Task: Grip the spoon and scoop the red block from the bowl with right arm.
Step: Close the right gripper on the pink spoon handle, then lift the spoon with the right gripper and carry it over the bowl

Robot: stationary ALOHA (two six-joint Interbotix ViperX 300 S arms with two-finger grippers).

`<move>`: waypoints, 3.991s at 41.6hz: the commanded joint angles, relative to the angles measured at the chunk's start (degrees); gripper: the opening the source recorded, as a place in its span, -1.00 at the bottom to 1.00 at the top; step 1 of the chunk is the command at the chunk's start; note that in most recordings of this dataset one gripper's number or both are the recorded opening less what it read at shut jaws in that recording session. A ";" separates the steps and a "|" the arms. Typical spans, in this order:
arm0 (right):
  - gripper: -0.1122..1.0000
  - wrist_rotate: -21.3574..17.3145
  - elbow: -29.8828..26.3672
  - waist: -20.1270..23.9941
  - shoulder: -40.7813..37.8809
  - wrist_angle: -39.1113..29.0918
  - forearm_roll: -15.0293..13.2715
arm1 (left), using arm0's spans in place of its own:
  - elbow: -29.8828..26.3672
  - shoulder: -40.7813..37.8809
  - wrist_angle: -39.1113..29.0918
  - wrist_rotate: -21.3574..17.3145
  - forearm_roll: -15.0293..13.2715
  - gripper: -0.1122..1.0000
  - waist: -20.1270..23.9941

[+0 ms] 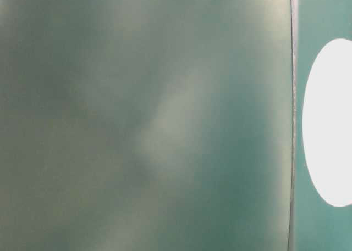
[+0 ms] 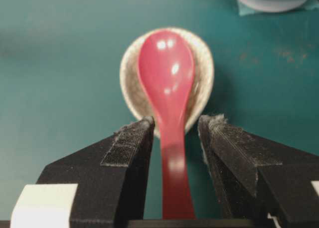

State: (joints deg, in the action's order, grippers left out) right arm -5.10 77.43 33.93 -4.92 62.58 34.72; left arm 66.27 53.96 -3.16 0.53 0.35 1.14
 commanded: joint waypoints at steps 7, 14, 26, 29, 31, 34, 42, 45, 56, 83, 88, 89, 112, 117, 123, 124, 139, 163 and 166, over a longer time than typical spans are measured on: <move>0.07 0.09 -0.53 1.85 -1.67 2.29 1.67 | -0.79 -0.35 -0.26 -0.09 0.18 -0.80 0.62; 0.07 0.09 -0.53 1.93 -2.81 2.55 1.76 | -0.79 -0.35 -0.35 -0.18 0.18 -0.80 0.88; 0.07 0.09 -0.70 2.29 -4.13 3.34 1.76 | -0.79 -0.35 -0.35 -0.18 0.18 -0.80 0.88; 0.07 0.09 -0.70 2.37 -4.13 3.43 1.76 | -0.79 -0.35 -0.35 -0.18 0.18 -0.80 0.88; 0.07 0.09 -0.70 2.37 -4.13 3.43 1.76 | -0.79 -0.35 -0.35 -0.18 0.18 -0.80 0.88; 0.07 0.09 -0.70 2.37 -4.13 3.34 1.85 | -0.79 -0.35 -0.35 -0.18 0.18 -0.80 0.88; 0.07 0.09 -0.79 2.37 -4.13 3.16 1.85 | -0.79 -0.35 -0.35 -0.18 0.18 -0.80 0.88; 0.07 0.09 -0.79 2.37 -4.13 3.08 1.85 | -0.79 -0.35 -0.35 -0.18 0.18 -0.80 0.88; 0.06 0.00 -0.79 2.29 -4.13 2.99 2.11 | -0.79 -0.26 -0.35 -0.18 0.18 -0.80 0.88; -0.32 0.00 -0.88 2.37 -4.04 2.99 2.11 | -0.79 -0.18 -0.35 -0.09 0.18 -0.80 0.88; -0.34 0.00 -0.88 2.29 -2.99 2.90 2.11 | -0.88 -0.18 -0.35 -0.09 0.18 -0.80 0.97; -0.35 0.00 -0.88 2.37 -2.46 2.72 2.11 | -0.88 -0.09 -0.35 -0.09 0.18 -0.80 0.88; -0.36 6.50 -1.05 -1.85 18.63 -13.45 2.11 | -1.05 0.18 0.09 0.18 0.18 -0.80 0.88; -0.36 10.37 -1.93 -5.80 25.40 -20.74 2.11 | -1.05 0.18 0.18 0.44 0.18 -0.80 0.88; -0.36 15.56 -4.04 -12.30 32.78 -31.46 2.11 | -1.14 0.18 0.18 0.79 0.18 -0.80 0.88; -0.36 16.26 -4.48 -13.45 33.75 -33.13 2.11 | -1.05 0.18 0.18 0.79 0.18 -0.80 0.88; -0.36 29.88 -15.91 -33.93 44.91 -63.81 1.14 | -1.05 0.09 0.18 0.88 0.18 -0.80 0.97; -0.36 26.81 -33.49 -46.93 35.51 -86.40 1.05 | -0.88 -0.44 0.09 0.88 0.18 -0.80 0.88; -0.36 25.31 -35.51 -47.81 32.96 -89.21 0.97 | -0.88 -0.44 0.00 0.88 0.18 -0.80 0.88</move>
State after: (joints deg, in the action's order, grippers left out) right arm 21.18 45.44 -12.92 30.15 -24.26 35.60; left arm 66.18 53.96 -3.52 1.32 0.35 1.85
